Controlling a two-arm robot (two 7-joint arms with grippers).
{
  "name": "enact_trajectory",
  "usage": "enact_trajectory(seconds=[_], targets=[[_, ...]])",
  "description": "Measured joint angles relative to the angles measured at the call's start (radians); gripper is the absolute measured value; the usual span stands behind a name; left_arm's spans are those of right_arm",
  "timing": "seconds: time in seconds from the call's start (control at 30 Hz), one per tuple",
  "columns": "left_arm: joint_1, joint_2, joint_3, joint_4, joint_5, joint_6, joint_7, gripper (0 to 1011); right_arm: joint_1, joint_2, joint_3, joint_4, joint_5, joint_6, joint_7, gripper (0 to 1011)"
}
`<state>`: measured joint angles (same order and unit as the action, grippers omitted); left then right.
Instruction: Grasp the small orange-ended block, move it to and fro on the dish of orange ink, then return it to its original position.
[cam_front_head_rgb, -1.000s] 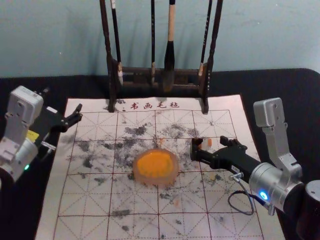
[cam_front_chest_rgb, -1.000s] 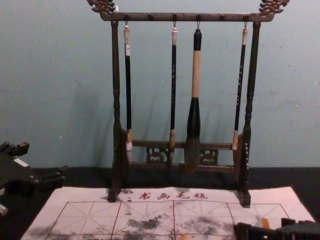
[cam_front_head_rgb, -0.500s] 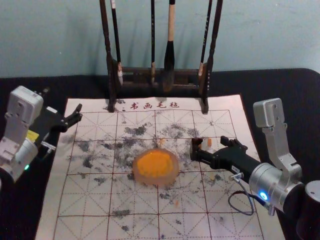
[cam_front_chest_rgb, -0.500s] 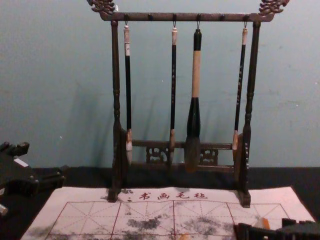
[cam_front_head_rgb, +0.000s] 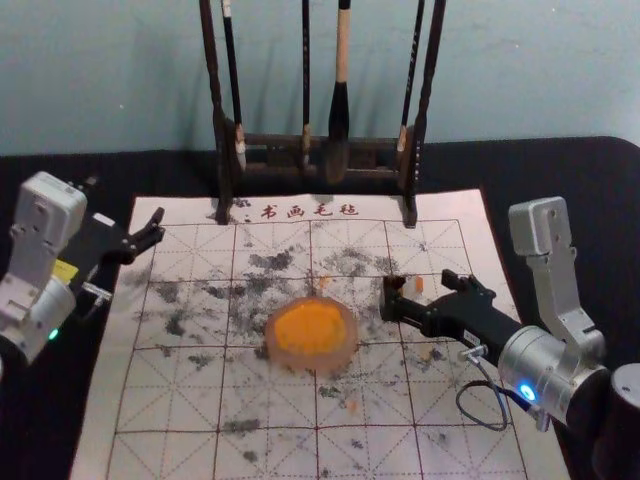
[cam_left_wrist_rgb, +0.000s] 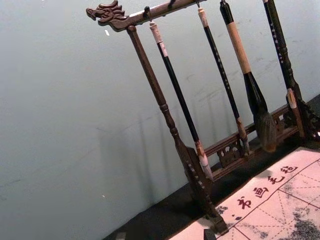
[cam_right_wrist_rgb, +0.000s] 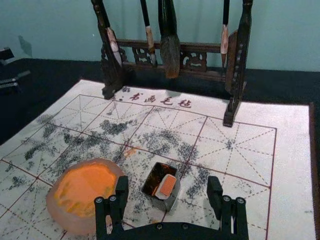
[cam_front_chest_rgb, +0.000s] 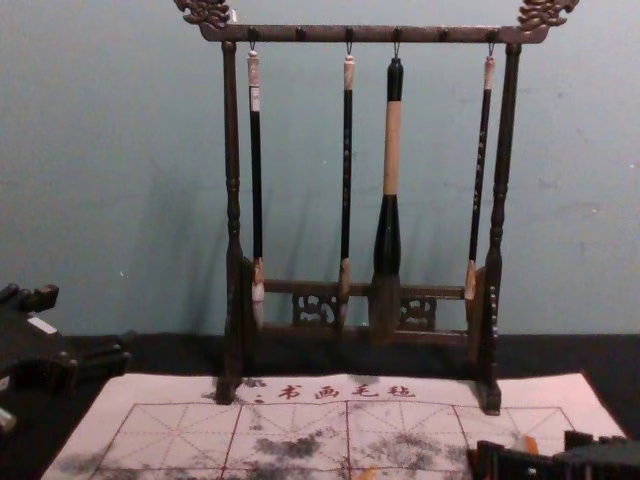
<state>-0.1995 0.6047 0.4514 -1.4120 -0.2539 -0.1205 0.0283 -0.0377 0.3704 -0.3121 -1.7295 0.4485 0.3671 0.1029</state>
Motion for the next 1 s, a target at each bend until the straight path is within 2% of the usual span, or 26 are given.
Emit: enact_trajectory(seconds=[0.17, 0.37, 0.73, 0.9, 1.0], targets=[[0.000, 0.000, 0.000, 0.000, 0.000, 0.000, 0.000, 1001, -0.010, -0.009, 0.005, 0.000, -0.021, -0.027, 0.009, 1000], [0.000, 0.000, 0.000, 0.000, 0.000, 0.000, 0.000, 1001, -0.016, -0.016, 0.009, -0.001, -0.041, -0.033, 0.016, 1000], [0.000, 0.000, 0.000, 0.000, 0.000, 0.000, 0.000, 1001, -0.016, -0.015, 0.009, -0.001, -0.039, -0.033, 0.016, 1000], [0.000, 0.000, 0.000, 0.000, 0.000, 0.000, 0.000, 1001, -0.016, -0.015, 0.009, -0.001, -0.038, -0.033, 0.015, 941], [0.000, 0.000, 0.000, 0.000, 0.000, 0.000, 0.000, 1002, -0.015, -0.015, 0.009, -0.001, -0.038, -0.033, 0.015, 848]])
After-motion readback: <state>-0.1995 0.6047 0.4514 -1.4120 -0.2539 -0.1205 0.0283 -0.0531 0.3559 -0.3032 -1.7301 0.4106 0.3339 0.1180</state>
